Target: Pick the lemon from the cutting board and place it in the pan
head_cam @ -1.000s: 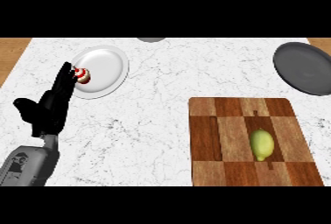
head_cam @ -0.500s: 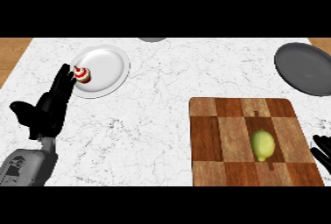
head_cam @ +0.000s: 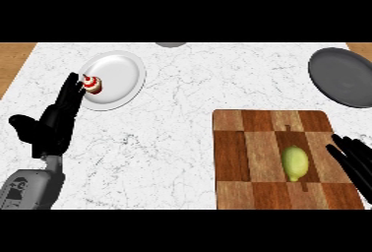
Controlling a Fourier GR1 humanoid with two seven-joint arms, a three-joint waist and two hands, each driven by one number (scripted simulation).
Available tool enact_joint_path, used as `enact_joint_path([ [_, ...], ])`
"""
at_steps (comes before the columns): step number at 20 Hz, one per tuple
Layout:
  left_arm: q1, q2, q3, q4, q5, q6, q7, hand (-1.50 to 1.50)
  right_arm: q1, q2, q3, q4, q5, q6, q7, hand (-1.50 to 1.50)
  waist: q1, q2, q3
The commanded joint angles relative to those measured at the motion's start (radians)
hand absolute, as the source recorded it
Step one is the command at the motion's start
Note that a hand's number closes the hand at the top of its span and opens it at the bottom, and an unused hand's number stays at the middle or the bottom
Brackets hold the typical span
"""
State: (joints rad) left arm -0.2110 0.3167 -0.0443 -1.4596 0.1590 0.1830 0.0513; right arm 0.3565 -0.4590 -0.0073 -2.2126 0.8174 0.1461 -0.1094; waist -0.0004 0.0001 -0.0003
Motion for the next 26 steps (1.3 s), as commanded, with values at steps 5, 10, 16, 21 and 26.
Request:
enact_joint_path([
  [5,-0.034,-0.045,0.029,0.036,-0.038,-0.016,0.006,0.0,-0.048,0.019,0.011,0.052,0.078,0.089,-0.031,-1.5,-0.005,0.0,0.0],
  [10,-0.002,-0.051,0.04,-0.013,-0.064,-0.032,0.021,0.0,-0.162,0.064,0.035,0.204,0.167,0.065,-0.051,-1.5,0.0,0.0,0.0],
  [16,-0.038,-0.029,0.071,-0.033,-0.054,-0.052,0.072,0.0,-0.174,0.116,0.145,0.212,0.384,0.063,0.089,-1.5,0.001,0.0,0.0],
  [21,-0.026,-0.078,0.05,-0.034,-0.104,-0.025,0.045,0.0,-0.167,0.112,0.119,0.273,0.436,0.058,0.077,-1.5,-0.001,0.0,0.0],
  [26,-0.001,-0.08,0.083,-0.017,-0.103,-0.064,0.027,0.0,-0.215,0.11,0.084,0.25,0.416,0.159,0.074,-1.5,-0.002,0.0,0.0],
])
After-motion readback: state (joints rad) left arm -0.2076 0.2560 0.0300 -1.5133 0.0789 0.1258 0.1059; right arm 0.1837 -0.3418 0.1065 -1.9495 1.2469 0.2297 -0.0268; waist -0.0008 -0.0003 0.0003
